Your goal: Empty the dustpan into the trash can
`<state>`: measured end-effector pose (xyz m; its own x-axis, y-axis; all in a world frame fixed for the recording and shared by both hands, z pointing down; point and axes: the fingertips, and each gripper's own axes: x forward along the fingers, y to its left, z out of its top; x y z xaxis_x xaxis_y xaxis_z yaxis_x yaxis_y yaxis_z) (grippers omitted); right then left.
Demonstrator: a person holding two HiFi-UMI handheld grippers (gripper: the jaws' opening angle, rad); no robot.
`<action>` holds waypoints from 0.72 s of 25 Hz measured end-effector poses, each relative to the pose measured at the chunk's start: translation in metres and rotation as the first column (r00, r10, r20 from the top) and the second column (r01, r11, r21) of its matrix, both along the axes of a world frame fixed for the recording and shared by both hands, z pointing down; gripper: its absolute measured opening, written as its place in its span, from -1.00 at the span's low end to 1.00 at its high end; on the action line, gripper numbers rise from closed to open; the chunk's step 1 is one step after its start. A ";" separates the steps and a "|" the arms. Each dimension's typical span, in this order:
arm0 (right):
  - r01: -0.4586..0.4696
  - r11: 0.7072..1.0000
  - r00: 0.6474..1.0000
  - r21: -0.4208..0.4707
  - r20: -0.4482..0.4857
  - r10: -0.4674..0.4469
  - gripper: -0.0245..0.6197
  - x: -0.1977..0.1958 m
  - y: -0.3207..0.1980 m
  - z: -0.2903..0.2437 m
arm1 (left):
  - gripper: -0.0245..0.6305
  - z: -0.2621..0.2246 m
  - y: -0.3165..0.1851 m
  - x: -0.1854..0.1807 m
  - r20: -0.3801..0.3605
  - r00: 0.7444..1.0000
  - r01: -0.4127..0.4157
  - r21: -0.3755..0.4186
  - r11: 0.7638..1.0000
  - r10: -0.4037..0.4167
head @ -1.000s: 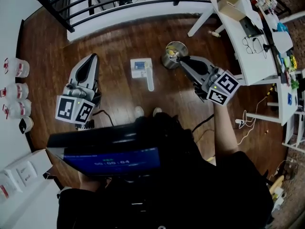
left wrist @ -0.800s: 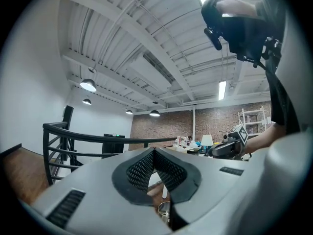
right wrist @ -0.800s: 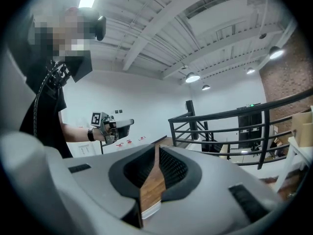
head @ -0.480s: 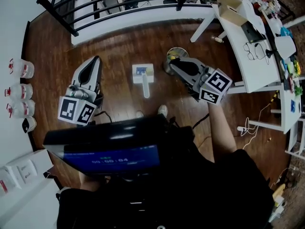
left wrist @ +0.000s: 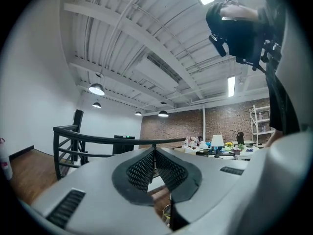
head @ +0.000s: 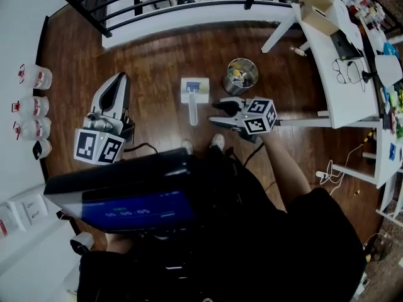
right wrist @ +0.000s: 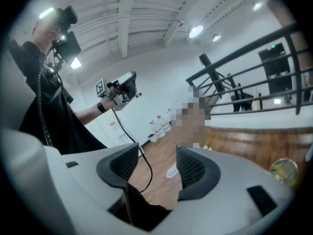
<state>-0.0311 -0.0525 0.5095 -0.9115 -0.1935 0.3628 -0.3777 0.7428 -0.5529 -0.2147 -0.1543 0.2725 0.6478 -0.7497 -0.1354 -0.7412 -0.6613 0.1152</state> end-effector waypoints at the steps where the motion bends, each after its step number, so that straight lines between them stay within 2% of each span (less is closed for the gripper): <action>1: 0.019 0.999 1.000 -0.046 0.005 -0.019 -0.14 -0.006 0.004 0.015 | -0.93 0.001 0.002 -0.001 -0.001 1.000 0.004 -0.009 1.000 -0.004; 4: 0.057 0.987 0.998 -0.147 0.013 -0.056 -0.10 -0.021 0.008 0.052 | -0.93 0.001 0.008 -0.005 0.010 1.000 0.023 -0.011 1.000 -0.023; 8: 0.060 0.970 0.997 -0.235 0.053 -0.049 -0.10 -0.037 -0.002 0.077 | -0.93 -0.004 0.013 -0.016 0.026 0.997 0.066 0.001 0.998 -0.066; 11: 0.077 0.946 0.994 -0.316 0.099 -0.047 -0.10 -0.047 -0.009 0.090 | -0.93 -0.005 0.018 -0.024 0.043 0.994 0.103 0.004 0.995 -0.103; 18: 0.055 0.903 0.976 -0.426 0.215 0.042 -0.10 -0.062 -0.035 0.091 | -0.93 -0.007 0.024 -0.038 0.061 0.984 0.171 -0.001 0.985 -0.170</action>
